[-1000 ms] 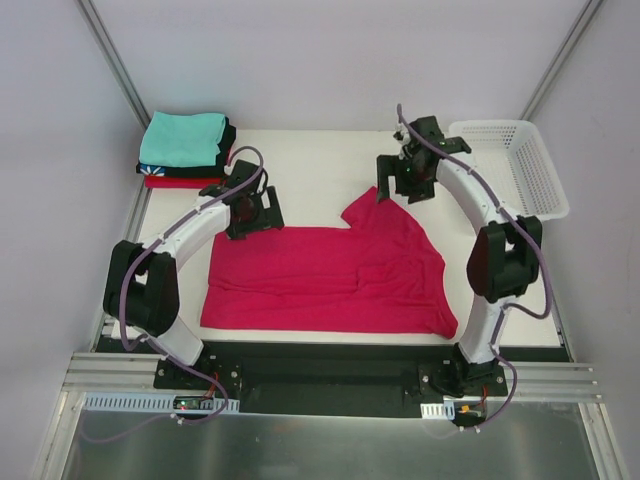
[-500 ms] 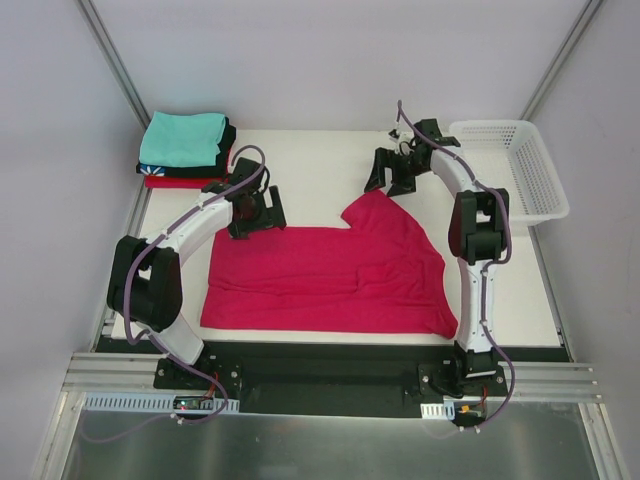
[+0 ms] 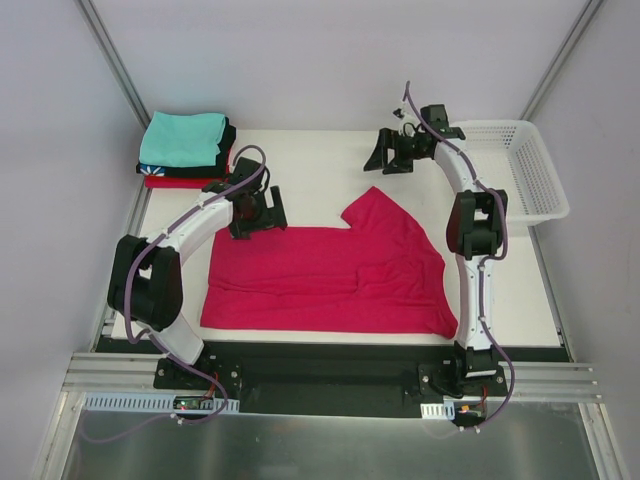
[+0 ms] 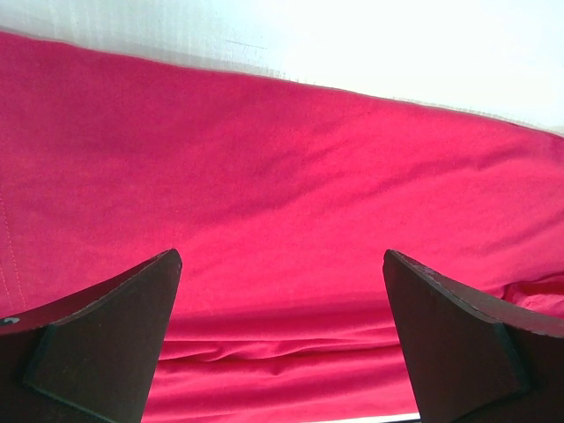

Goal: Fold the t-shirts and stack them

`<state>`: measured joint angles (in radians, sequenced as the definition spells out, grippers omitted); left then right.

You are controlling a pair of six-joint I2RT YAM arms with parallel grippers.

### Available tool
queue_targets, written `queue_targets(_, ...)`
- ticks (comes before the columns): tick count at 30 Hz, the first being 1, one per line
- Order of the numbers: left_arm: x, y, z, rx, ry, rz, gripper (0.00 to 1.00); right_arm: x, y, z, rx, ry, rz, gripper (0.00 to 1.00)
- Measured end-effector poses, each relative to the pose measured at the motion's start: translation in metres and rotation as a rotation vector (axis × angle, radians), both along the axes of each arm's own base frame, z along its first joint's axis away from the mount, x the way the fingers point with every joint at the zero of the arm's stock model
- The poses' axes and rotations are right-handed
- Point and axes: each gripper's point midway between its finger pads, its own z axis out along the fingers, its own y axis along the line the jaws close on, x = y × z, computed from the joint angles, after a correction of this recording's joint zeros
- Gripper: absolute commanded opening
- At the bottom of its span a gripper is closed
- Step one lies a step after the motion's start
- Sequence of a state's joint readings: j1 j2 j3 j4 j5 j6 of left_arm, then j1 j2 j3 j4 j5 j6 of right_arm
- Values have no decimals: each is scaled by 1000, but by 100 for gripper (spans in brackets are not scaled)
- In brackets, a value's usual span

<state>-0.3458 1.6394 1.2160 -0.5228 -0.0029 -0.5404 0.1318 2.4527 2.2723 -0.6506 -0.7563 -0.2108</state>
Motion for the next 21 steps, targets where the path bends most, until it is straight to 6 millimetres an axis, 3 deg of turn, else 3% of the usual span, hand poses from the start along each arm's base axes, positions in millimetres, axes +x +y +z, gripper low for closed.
queue_targets(10, -3, -4, -12, -11, 42, -11, 99, 11, -12, -48, 61, 125, -63, 94)
queue_targets(21, -3, -4, -12, -13, 44, -11, 99, 10, -6, -48, 152, 175, -70, 91)
